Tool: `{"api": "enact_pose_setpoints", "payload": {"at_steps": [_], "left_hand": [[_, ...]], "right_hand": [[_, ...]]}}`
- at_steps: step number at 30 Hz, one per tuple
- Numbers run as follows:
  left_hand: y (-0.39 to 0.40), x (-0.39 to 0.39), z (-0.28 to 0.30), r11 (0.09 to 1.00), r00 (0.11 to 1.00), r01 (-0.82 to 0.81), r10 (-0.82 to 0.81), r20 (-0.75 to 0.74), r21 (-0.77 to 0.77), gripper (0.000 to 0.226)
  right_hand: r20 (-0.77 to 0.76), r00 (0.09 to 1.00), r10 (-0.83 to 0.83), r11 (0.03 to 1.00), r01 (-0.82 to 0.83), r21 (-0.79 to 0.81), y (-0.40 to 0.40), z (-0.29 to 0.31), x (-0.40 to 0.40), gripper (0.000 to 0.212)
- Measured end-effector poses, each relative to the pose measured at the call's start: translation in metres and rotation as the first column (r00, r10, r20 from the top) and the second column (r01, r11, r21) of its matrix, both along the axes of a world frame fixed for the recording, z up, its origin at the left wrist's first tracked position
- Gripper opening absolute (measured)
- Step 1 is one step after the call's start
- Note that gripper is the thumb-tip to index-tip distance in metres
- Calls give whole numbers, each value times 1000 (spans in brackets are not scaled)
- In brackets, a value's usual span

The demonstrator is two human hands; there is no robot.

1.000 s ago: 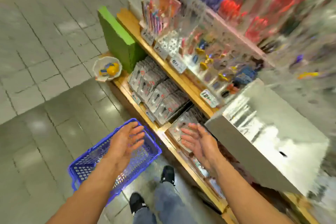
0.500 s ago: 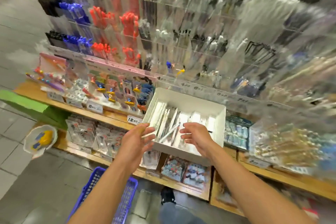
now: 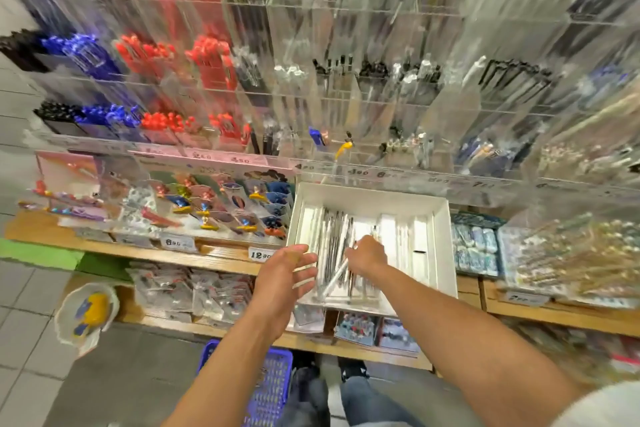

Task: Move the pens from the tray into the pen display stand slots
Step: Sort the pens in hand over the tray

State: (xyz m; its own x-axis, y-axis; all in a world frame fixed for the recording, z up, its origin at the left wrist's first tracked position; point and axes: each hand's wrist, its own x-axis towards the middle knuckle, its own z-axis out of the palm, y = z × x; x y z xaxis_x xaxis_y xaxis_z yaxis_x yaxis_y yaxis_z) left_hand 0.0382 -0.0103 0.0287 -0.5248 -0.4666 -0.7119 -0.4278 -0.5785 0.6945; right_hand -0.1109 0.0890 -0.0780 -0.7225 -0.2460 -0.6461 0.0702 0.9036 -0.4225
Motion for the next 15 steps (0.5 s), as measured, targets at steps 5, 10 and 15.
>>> {"api": "enact_pose_setpoints", "payload": {"at_steps": [5, 10, 15], "left_hand": [[-21, -14, -1, 988, 990, 137, -139, -13, -73, 18], [-27, -37, -3, 912, 931, 350, -364, -34, -213, 11], [-22, -52, -5, 849, 857, 494, -512, -56, -190, 14]], "right_hand": [[54, 981, -186, 935, 194, -297, 3, 31, -6, 9], [253, 959, -125, 743, 260, -617, -2, 86, -4, 4], [359, 925, -129, 654, 351, -670, -2, 103, 4, 8]]}}
